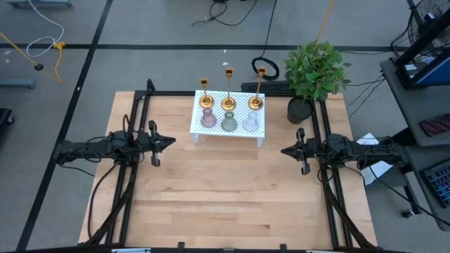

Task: Pick & Place candle stick holders
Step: Return to Home Position

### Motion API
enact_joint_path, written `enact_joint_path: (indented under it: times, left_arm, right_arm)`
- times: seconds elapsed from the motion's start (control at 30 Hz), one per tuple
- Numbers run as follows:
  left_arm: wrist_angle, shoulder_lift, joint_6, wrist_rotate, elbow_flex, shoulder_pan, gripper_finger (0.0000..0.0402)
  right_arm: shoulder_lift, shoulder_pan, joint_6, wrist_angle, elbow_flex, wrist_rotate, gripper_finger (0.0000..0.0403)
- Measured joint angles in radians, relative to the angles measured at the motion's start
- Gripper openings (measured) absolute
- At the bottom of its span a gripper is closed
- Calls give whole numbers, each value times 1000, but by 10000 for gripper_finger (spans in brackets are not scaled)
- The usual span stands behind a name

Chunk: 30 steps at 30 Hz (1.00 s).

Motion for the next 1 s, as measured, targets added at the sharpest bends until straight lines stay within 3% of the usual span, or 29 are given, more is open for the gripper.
enact_joint_path:
  times: [0.27, 0.57, 1.0]
  left_arm:
    - [0, 0, 0, 1, 0, 0, 31]
    - [1, 0, 0, 1, 0, 0, 31]
    - [1, 0, 0, 3, 0, 0, 31]
  right_arm:
    - [7, 0, -17, 7, 0, 44, 0]
    - [19, 0, -20, 127, 0, 51, 0]
    - [19, 0, -20, 125, 0, 51, 0]
